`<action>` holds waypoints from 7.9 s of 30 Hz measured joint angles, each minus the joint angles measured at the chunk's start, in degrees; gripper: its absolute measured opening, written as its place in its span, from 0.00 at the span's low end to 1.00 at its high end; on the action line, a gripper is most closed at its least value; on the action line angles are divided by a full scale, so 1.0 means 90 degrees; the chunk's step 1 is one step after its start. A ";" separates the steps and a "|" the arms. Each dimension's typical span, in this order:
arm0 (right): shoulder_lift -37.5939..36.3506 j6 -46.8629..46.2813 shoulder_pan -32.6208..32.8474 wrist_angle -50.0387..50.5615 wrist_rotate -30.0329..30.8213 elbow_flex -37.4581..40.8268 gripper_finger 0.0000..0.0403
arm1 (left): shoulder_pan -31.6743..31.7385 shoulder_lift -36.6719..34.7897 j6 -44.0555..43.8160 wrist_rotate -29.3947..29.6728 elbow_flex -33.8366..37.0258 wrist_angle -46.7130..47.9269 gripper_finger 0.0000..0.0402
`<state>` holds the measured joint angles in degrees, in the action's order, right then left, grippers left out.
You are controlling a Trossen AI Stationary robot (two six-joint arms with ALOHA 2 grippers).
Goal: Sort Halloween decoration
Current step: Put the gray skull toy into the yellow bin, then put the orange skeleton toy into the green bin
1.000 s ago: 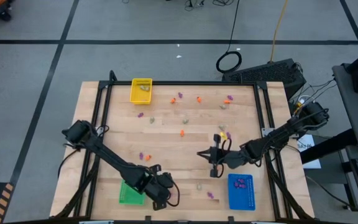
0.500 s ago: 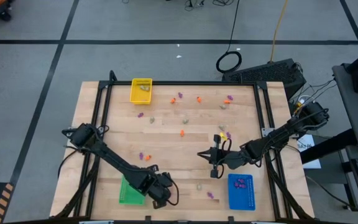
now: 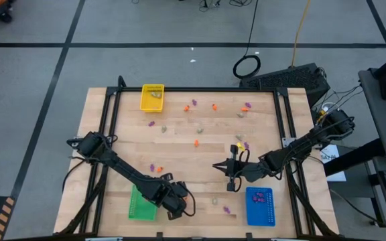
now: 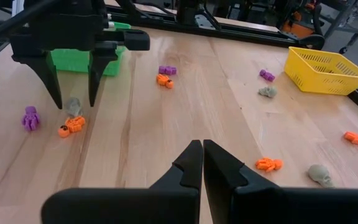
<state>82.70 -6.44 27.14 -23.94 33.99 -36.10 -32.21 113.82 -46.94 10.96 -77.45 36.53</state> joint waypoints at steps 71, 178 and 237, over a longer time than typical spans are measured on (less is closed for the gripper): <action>0.0002 -0.0070 0.0161 0.0034 0.0020 -0.0002 0.00 | 0.2482 -0.1320 0.2995 0.0307 0.0318 0.1057 0.04; 0.0115 -0.1382 -0.0532 0.0341 -0.0158 -0.0016 0.14 | 0.3213 -0.5692 0.4748 0.0369 0.5977 -0.6898 0.01; 0.3904 -0.1681 -0.1639 0.2015 -0.2451 -0.4213 0.04 | 0.0491 -0.5690 0.4600 0.3419 0.6987 -0.8309 0.01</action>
<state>117.83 -21.57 12.38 -5.80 11.94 -74.01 -27.79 62.61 -5.54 41.73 -14.57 -38.25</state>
